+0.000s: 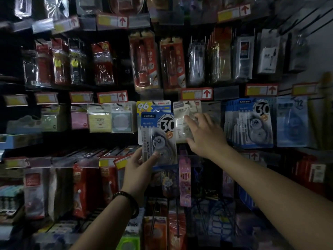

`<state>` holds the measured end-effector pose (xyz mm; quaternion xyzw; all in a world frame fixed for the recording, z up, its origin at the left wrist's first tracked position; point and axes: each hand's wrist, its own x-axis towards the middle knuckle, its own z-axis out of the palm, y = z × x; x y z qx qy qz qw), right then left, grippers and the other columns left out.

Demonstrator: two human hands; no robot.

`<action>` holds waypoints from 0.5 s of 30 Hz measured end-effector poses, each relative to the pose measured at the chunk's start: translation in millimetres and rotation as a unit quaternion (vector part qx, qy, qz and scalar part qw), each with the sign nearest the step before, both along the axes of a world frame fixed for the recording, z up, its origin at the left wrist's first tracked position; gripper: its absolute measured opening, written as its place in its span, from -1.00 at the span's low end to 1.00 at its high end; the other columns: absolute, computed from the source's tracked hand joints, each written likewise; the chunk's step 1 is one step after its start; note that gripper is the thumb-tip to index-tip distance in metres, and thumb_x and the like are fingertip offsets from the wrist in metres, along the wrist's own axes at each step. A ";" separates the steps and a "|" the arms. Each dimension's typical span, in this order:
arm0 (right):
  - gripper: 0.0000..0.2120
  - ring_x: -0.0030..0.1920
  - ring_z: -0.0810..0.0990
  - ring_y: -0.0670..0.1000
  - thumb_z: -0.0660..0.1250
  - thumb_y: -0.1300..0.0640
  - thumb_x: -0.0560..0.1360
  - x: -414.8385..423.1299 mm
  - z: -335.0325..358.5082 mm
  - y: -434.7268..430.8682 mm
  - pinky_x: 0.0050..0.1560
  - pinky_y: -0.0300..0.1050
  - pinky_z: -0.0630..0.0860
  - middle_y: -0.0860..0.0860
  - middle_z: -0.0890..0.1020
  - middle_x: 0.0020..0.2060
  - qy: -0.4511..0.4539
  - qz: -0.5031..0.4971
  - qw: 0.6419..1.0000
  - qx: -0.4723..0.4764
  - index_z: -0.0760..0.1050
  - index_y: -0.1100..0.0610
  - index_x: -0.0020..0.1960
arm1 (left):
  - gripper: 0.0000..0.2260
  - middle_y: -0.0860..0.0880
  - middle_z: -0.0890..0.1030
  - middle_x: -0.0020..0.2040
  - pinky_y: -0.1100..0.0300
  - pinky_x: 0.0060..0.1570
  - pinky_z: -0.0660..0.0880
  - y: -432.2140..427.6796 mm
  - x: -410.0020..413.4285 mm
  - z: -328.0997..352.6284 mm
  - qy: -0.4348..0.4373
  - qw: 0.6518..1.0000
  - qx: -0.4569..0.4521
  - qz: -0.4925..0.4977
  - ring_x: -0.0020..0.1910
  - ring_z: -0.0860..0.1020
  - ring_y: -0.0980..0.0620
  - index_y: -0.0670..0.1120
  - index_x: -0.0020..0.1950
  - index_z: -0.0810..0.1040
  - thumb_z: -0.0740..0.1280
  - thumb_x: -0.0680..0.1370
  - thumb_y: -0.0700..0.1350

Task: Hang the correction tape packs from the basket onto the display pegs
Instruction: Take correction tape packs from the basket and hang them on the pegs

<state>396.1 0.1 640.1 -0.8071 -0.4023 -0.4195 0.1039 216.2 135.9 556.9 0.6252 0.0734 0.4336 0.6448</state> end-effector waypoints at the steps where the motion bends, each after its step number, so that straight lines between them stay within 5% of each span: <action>1: -0.26 0.51 0.23 0.20 0.34 -0.12 0.59 0.8 0.5 2.0 0.33 0.21 0.46 0.14 0.26 0.52 0.002 -0.009 1.000 -0.009 0.11 0.01 0.66 | -0.81 0.07 0.77 0.05 -0.09 0.03 0.70 -0.2 1.3 0.3 0.001 1.000 -0.003 -0.002 0.02 0.75 0.00 0.13 0.23 0.64 0.41 0.64 -0.09; 8: -0.46 0.42 0.40 0.16 0.29 -0.06 0.63 -12.6 -8.0 -9.1 0.28 0.22 0.54 0.10 0.38 0.44 0.013 0.103 0.994 0.041 0.29 0.06 0.56 | -0.85 0.02 0.77 0.06 -0.22 0.11 0.66 -8.0 10.1 5.1 -0.001 0.999 -0.036 -0.029 0.07 0.74 -0.14 0.12 0.16 0.67 0.42 0.64 -0.09; 11: -0.25 0.45 0.38 0.09 0.35 -0.26 0.54 -29.5 -18.3 -28.6 0.36 0.09 0.50 0.05 0.35 0.45 -0.008 0.189 0.982 0.022 0.24 0.05 0.60 | -0.85 -0.05 0.76 0.11 -0.24 0.12 0.65 -18.3 18.1 7.6 -0.003 0.999 -0.030 -0.044 0.09 0.73 -0.21 0.09 0.18 0.67 0.43 0.64 -0.09; 15: 0.01 0.56 0.23 0.08 0.42 -0.36 0.44 -36.5 -34.7 -46.8 0.52 0.08 0.36 0.04 0.24 0.55 -0.022 0.158 0.987 -0.034 0.06 0.03 0.69 | -0.80 -0.08 0.75 0.14 -0.07 -0.02 0.67 -37.5 33.1 10.1 -0.005 0.996 -0.020 -0.082 0.10 0.73 -0.18 0.04 0.26 0.65 0.42 0.65 -0.11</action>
